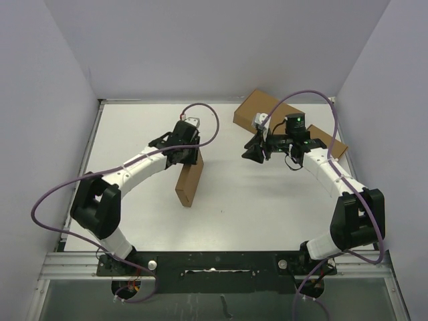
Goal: Fold the paper box
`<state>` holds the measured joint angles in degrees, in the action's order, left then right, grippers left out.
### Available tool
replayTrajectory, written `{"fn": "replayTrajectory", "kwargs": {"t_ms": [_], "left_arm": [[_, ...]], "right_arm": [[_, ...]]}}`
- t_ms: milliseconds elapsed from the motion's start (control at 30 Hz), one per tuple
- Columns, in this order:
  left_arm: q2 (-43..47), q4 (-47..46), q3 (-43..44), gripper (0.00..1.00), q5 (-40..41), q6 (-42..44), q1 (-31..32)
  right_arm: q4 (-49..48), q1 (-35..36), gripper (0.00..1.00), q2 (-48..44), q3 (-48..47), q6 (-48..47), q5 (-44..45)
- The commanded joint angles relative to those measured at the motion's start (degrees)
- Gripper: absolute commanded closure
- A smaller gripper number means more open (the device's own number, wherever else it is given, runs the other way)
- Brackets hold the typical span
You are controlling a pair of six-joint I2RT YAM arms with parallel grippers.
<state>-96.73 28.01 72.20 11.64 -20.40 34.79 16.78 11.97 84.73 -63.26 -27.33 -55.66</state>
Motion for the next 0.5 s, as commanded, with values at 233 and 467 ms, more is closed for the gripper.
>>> {"fn": "replayTrajectory", "kwargs": {"t_ms": [233, 467], "left_arm": [[-5.6, 1.5, -8.8, 0.91, -0.9, 6.0, -0.3], [-5.2, 2.6, -9.2, 0.91, 4.5, 6.7, 3.8]], "right_arm": [[-2.5, -0.4, 0.6, -1.9, 0.2, 1.4, -2.3], [-2.6, -0.4, 0.6, -1.5, 0.2, 1.6, -2.3]]}}
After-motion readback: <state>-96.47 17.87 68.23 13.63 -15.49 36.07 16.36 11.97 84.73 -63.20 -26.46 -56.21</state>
